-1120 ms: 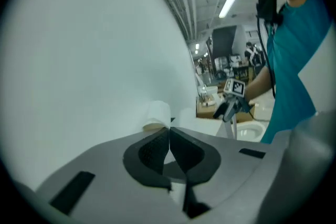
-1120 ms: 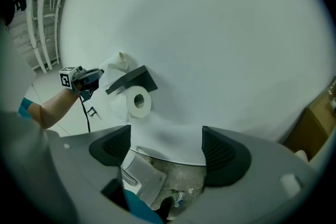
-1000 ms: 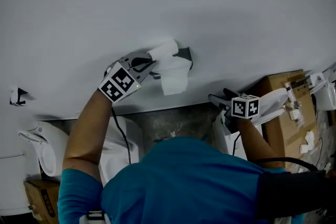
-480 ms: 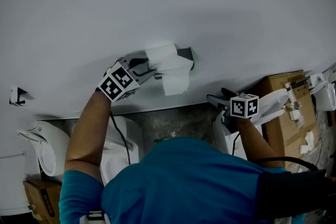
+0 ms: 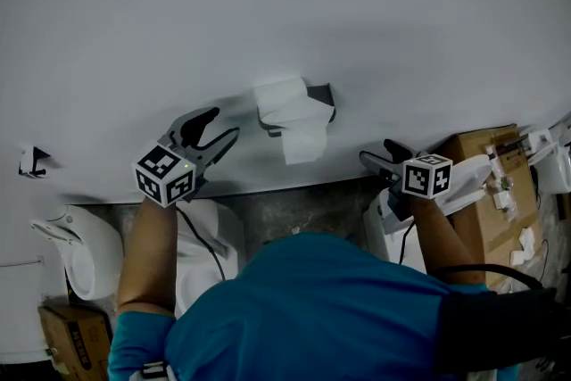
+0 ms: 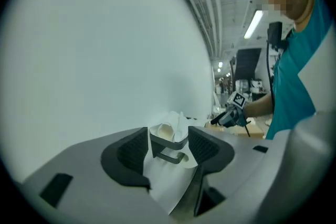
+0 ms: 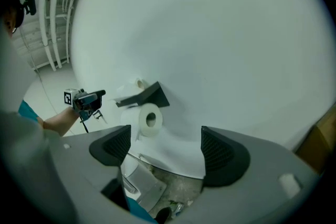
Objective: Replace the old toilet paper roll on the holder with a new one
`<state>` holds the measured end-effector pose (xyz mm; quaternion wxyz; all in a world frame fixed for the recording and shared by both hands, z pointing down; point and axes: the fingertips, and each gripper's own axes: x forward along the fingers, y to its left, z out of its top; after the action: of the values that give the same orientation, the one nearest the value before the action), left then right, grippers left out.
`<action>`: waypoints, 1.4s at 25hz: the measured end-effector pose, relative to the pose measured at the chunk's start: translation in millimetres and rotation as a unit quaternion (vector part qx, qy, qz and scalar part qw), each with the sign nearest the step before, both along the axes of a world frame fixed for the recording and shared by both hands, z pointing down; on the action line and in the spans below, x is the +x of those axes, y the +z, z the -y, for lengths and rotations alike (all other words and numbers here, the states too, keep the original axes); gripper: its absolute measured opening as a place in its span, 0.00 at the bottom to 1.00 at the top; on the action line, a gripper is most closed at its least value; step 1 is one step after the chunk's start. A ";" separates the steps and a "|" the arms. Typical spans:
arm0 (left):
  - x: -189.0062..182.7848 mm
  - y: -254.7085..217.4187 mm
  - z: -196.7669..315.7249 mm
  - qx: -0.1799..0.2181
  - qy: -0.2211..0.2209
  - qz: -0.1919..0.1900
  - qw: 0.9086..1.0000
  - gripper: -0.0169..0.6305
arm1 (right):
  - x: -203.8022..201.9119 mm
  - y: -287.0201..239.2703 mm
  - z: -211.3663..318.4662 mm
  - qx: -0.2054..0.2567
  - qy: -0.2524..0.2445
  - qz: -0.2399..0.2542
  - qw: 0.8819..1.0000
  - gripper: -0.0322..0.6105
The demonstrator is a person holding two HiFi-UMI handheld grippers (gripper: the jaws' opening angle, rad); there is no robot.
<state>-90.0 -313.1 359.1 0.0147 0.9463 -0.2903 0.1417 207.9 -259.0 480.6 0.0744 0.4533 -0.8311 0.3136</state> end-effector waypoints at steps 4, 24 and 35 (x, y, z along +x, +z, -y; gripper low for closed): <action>-41.3 -10.5 -38.5 -0.027 -0.047 -0.109 0.993 0.39 | -7.8 -63.0 4.8 0.081 -0.022 0.008 0.996 0.68; -43.8 29.1 -101.4 -0.029 -0.146 -0.185 0.972 0.04 | -71.2 -104.0 -30.8 0.217 -0.092 -0.008 0.972 0.05; -35.9 28.2 -102.4 -0.026 -0.138 -0.176 0.974 0.04 | -62.8 -105.1 -29.1 0.219 -0.078 -0.028 0.972 0.05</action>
<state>-125.9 -210.7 387.4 0.1095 0.9066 -0.4069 -0.0228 145.1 -229.9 375.5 0.0207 0.4005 -0.9101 0.1040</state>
